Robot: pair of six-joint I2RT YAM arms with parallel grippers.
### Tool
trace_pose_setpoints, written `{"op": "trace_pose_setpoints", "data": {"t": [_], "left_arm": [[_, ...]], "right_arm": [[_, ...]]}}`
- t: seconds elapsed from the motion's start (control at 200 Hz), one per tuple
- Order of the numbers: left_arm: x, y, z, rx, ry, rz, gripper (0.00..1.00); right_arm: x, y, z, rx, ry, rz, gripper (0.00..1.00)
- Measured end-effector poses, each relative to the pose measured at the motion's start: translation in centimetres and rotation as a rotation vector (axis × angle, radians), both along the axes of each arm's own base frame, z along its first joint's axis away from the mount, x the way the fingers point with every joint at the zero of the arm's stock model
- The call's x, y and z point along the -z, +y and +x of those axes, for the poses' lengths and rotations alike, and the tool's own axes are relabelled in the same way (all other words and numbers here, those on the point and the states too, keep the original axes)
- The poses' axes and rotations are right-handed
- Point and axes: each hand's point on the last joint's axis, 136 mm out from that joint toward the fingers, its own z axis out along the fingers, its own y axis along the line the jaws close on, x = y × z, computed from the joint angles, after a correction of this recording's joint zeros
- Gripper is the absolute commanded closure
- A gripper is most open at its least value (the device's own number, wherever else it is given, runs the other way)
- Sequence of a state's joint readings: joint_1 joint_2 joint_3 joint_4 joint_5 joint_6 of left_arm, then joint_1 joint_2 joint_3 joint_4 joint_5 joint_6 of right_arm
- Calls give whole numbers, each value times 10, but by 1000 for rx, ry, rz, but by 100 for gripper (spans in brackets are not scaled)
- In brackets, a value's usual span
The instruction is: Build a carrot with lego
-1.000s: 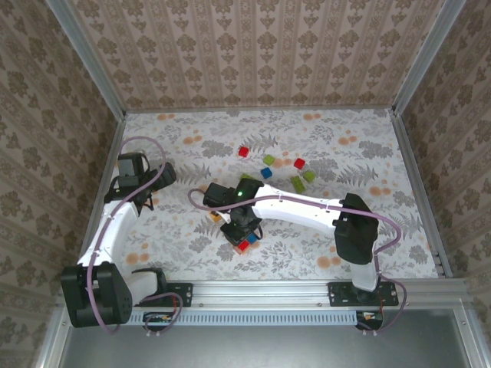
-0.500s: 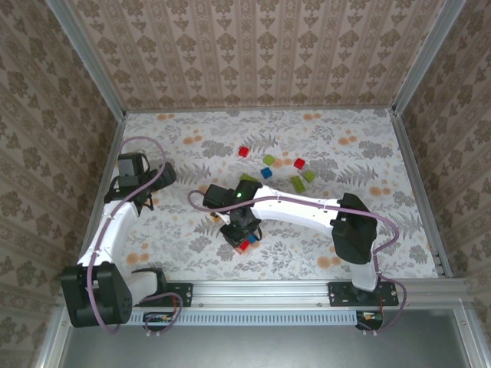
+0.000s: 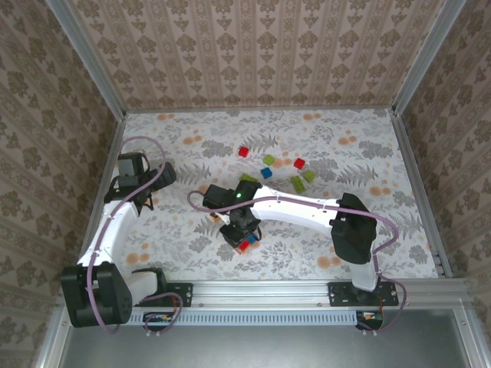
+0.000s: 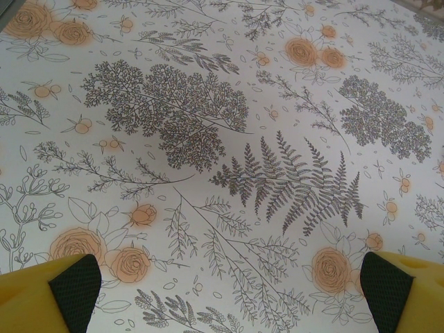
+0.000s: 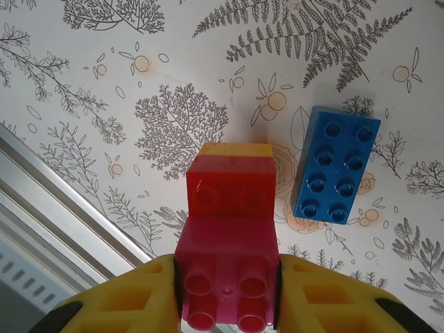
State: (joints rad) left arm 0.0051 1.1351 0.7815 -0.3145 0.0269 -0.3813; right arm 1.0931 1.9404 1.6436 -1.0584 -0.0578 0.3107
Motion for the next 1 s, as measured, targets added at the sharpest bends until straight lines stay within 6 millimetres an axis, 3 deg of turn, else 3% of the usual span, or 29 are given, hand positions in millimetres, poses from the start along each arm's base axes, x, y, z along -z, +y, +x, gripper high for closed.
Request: {"op": "trace_pose_setpoints", "data": {"t": [0.465, 1.0], "left_arm": [[0, 0, 0, 0, 0, 0, 0], [0, 0, 0, 1, 0, 0, 0]], "right_arm": [[7, 1, -2, -17, 17, 7, 67], [0, 0, 3, -31, 19, -4, 68]]}}
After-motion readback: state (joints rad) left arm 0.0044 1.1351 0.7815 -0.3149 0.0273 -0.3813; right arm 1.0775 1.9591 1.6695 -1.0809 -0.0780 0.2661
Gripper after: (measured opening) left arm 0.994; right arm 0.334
